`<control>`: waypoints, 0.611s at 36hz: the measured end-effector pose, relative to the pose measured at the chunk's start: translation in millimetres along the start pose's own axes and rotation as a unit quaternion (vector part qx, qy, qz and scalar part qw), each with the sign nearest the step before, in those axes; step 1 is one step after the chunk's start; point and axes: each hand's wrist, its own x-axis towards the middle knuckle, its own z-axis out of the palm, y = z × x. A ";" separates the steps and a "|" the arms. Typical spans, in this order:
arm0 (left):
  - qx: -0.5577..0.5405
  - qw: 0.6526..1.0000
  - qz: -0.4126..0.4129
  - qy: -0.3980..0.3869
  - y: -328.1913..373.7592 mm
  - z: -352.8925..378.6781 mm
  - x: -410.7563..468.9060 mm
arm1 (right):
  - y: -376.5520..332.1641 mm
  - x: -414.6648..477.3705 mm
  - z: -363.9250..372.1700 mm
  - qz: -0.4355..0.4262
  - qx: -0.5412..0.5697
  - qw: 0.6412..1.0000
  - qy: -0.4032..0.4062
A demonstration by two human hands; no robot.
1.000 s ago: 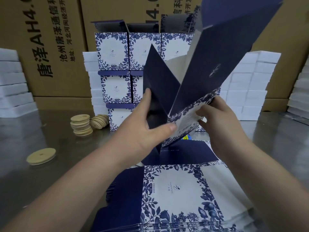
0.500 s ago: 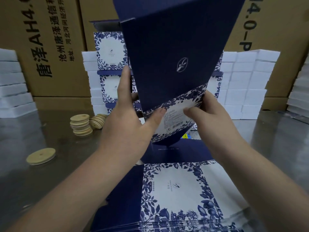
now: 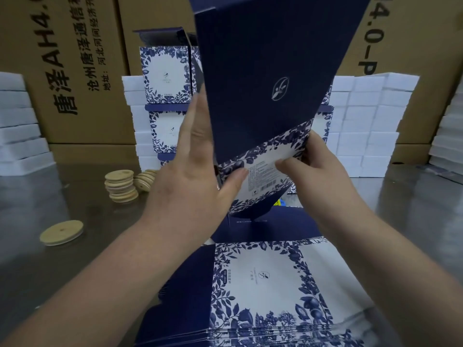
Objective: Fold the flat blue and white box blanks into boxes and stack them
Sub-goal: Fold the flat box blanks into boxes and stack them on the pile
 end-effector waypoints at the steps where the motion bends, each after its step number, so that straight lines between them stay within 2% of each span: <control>1: -0.001 1.000 -0.001 0.003 0.7 -0.9 0.0 | -0.5 0.2 -0.4 -0.002 -0.002 1.000 0.001; 5: -0.040 0.999 -0.020 -0.009 2.1 -4.9 1.1 | -1.4 0.9 -1.2 -0.003 -0.007 1.000 0.008; 8: -0.025 1.000 0.000 -0.011 2.6 -6.9 1.4 | -0.6 0.8 -1.0 -0.001 -0.013 1.000 0.006; 16: 0.008 0.999 0.010 0.046 3.0 -10.1 6.2 | -0.8 -0.8 -2.2 -0.009 -0.025 1.000 0.005; 22: -0.048 0.995 -0.051 0.071 -8.2 -12.7 14.8 | -1.0 1.3 -3.3 0.004 -0.031 0.999 0.008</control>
